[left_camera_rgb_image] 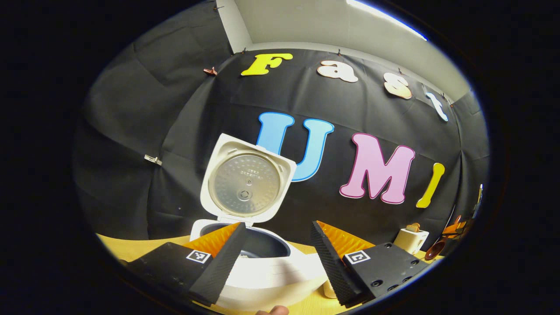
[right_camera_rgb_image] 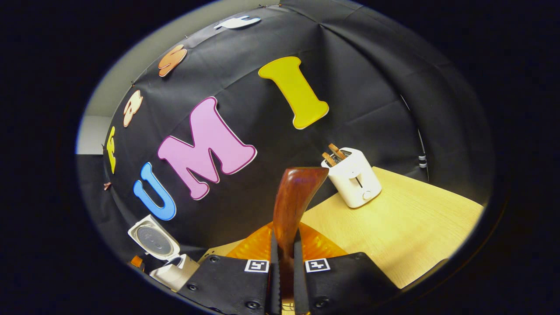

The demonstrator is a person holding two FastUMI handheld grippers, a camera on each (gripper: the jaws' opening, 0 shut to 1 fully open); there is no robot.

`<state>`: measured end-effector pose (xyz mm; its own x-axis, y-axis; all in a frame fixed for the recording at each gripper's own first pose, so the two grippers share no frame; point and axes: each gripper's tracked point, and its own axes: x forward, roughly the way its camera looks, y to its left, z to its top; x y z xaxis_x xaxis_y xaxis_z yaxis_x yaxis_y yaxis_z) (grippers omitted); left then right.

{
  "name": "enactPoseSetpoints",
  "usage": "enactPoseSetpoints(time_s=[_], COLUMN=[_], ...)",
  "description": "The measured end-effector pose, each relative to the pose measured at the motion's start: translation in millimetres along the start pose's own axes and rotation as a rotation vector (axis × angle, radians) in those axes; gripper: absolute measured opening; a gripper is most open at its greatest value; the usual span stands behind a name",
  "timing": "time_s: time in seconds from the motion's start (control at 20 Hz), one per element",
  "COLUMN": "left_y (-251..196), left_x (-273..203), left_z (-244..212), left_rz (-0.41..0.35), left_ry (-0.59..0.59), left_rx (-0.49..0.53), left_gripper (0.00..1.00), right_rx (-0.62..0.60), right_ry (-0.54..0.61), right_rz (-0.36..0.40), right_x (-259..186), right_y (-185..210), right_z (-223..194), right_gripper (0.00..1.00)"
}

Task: Close the left gripper, press the button to open the rice cooker; take a wooden spoon from the chopstick holder with the right hand, scoop a spoonful of rice and pour it into the rice cooker, then put the wooden spoon back into the chopstick holder.

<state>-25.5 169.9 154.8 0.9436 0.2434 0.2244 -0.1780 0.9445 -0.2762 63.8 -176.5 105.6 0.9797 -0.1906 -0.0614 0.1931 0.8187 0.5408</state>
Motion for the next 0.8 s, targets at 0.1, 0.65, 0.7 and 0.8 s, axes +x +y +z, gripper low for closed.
enactPoseSetpoints(time_s=[0.1, 0.65, 0.7, 0.8], left_y=[-7, 1, 1, 0], left_x=[3, 1, 1, 0], left_z=[-2, 3, 3, 3], left_rz=[-0.01, 0.006, 0.009, 0.007], left_ry=[0.001, -0.009, -0.01, -0.01], left_rx=[-0.001, -0.014, -0.013, -0.013], left_gripper=[0.95, 0.95, 0.95, 0.95], right_rx=[-0.044, -0.057, -0.046, -0.012], right_ry=[0.014, 0.095, 0.095, 0.097], right_rz=[-0.017, -0.077, -0.077, -0.051], right_x=[3, 6, 9, 6], right_y=[-6, -32, -34, -29], right_z=[-12, -72, -72, -69], right_gripper=[0.15, 0.16, 0.16, 0.18])
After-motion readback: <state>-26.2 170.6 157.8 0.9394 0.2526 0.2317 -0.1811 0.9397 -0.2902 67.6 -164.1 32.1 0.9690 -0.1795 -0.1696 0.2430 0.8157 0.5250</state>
